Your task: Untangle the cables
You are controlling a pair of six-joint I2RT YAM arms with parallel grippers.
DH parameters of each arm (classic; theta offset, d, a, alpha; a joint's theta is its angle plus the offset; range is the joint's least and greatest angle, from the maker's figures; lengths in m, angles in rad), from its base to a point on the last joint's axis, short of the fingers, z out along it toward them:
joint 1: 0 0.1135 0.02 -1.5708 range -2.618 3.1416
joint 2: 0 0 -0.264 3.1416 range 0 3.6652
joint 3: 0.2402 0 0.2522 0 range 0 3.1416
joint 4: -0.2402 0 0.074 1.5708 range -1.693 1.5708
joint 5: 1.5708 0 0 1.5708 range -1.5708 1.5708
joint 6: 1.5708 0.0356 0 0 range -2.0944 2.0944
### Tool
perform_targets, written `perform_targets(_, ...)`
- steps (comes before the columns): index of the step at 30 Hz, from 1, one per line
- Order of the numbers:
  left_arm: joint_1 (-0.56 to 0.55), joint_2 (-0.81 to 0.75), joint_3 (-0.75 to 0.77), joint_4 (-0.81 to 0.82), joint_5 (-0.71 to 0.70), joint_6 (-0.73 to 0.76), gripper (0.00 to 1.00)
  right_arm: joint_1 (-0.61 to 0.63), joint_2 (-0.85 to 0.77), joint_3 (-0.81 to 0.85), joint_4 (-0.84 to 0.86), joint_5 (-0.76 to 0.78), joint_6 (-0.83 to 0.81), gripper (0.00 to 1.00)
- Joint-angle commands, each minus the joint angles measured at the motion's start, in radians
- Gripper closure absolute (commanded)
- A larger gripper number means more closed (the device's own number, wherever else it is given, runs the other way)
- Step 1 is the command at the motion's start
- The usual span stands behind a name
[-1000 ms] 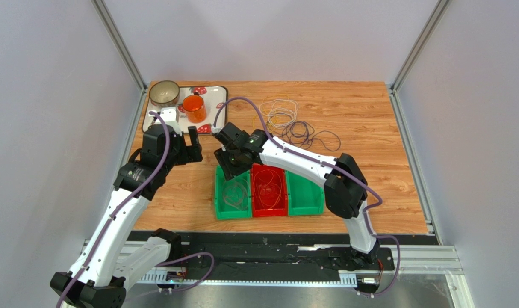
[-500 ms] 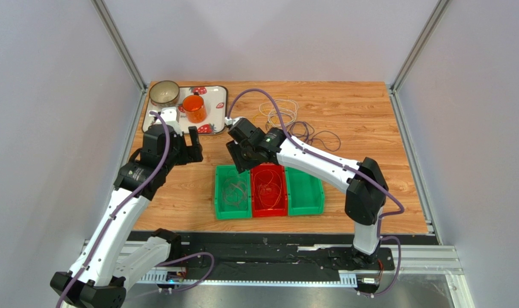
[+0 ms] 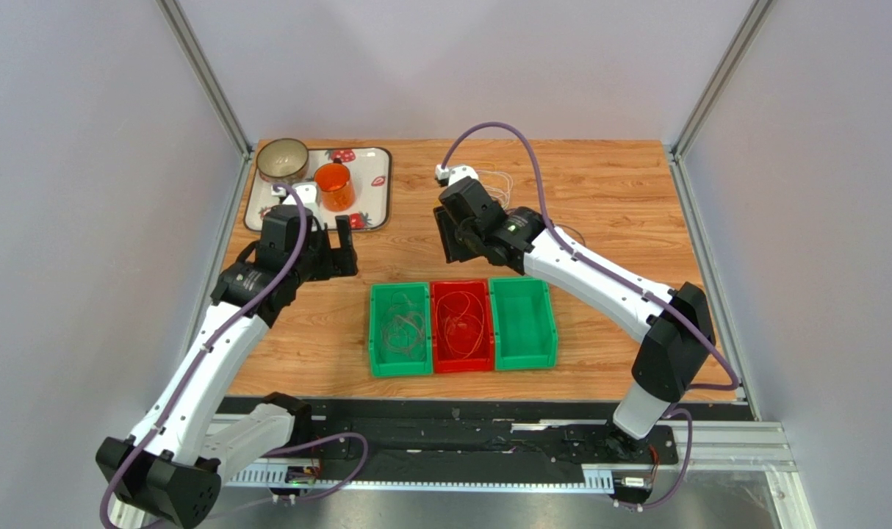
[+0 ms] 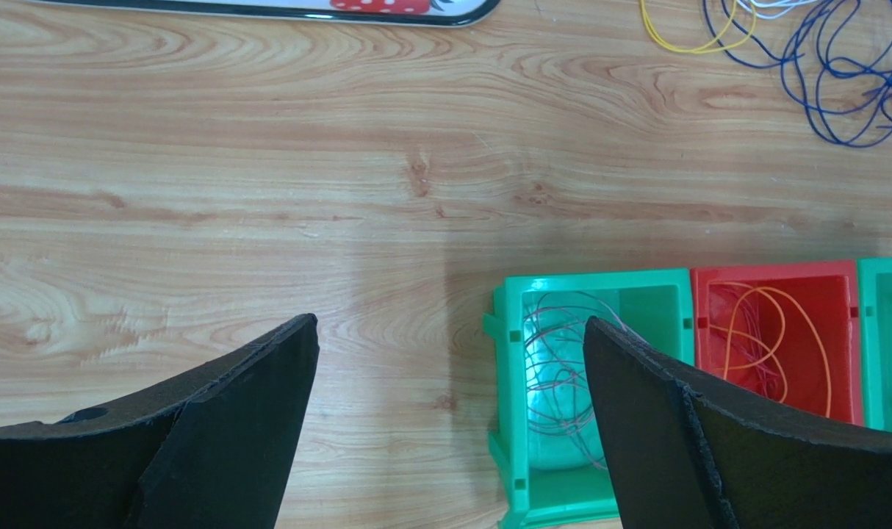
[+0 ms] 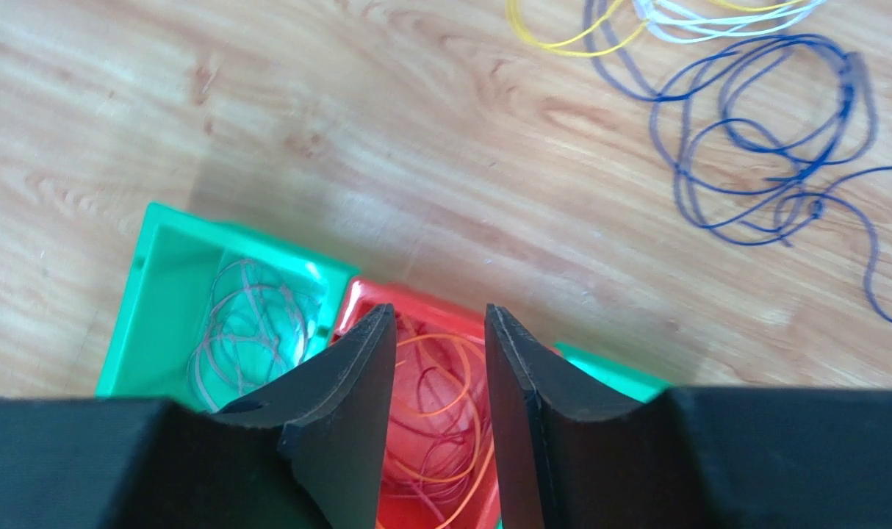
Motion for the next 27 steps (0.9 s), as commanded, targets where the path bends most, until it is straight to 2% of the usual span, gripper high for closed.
perform_targets(1, 0.007, 0.044, 0.079, 0.021, 0.075, -0.032, 0.02, -0.054, -0.04, -0.012, 0.057, 0.07, -0.015, 0.62)
perform_targets(9, -0.011, 0.252, 0.237, 0.09, 0.156, -0.054, 0.01, -0.152, -0.118, -0.139, 0.149, -0.051, 0.091, 0.62)
perform_targets(10, -0.015, 0.304, 0.278, 0.087, 0.156, -0.077, 0.01, -0.155, -0.135, -0.167, 0.16, -0.059, 0.099, 0.59)
perform_targets(11, -0.016, 0.332, 0.301, 0.088, 0.167, -0.083, 0.01, -0.156, -0.145, -0.185, 0.169, -0.062, 0.105, 0.51)
perform_targets(14, -0.028, 0.444, 0.395, 0.1, 0.239, -0.091, 0.01, -0.166, -0.186, -0.248, 0.208, -0.054, 0.127, 0.35)
perform_targets(17, -0.051, 0.56, 0.487, 0.128, 0.306, -0.074, 0.01, -0.179, -0.209, -0.278, 0.225, -0.066, 0.139, 0.34)
perform_targets(22, -0.108, 0.764, 0.645, 0.163, 0.383, 0.044, 0.01, -0.193, -0.24, -0.302, 0.226, -0.085, 0.143, 0.34)
perform_targets(27, -0.145, 0.89, 0.703, 0.177, 0.394, 0.183, 0.01, -0.228, -0.283, -0.334, 0.231, -0.092, 0.148, 0.33)
